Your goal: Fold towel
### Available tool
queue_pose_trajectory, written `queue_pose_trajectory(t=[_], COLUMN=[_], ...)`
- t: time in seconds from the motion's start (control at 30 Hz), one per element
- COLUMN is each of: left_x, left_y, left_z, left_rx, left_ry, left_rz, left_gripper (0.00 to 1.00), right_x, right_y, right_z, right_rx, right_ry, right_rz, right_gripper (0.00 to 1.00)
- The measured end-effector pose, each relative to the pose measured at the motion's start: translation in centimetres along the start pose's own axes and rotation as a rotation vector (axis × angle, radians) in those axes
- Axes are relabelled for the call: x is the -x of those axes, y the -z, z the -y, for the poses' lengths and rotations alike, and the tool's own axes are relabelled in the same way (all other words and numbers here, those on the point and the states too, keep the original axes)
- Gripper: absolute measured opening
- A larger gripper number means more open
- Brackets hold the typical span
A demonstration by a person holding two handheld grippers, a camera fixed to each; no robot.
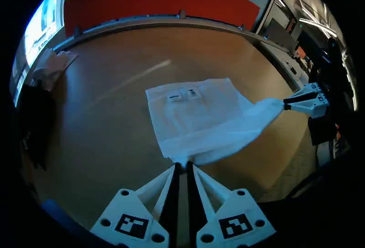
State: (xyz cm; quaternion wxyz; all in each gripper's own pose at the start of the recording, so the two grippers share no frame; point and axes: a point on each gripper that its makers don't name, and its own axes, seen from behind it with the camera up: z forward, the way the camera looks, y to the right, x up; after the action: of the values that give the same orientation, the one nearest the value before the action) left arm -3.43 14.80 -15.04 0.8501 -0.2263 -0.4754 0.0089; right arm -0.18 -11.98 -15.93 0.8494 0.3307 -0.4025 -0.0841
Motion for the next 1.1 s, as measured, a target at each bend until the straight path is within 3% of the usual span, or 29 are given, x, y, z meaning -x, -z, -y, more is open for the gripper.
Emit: queue_pose_trajectory(t=[0.3, 0.6, 0.77, 1.1], left_x=[-3.3, -6.4, -8.2, -8.4], left_y=[-1.7, -3.8, -4.6, -5.4], left_z=[1.3, 2.8, 3.6, 4.1], left_rx=[-0.023, -0.037, -0.043, -0.046], left_ry=[0.004, 0.043, 0.034, 0.015], left_rz=[-0.032, -0.062, -0.087, -0.081], left_gripper=[0.11, 0.11, 0.11, 0.11], right_x=[-2.3, -4.7, -5.6, -5.0], right_y=[-1.7, -3.7, -4.4, -5.1], right_z=[-2.5, -5.2, -6.2, -6.5], right_rx=[0.027, 0.062, 0.076, 0.077], right_ry=[-0.003, 0.005, -0.009, -0.035], right_rz=[-0.024, -0.038, -0.045, -0.034], right_gripper=[0.05, 0.06, 0.05, 0.05])
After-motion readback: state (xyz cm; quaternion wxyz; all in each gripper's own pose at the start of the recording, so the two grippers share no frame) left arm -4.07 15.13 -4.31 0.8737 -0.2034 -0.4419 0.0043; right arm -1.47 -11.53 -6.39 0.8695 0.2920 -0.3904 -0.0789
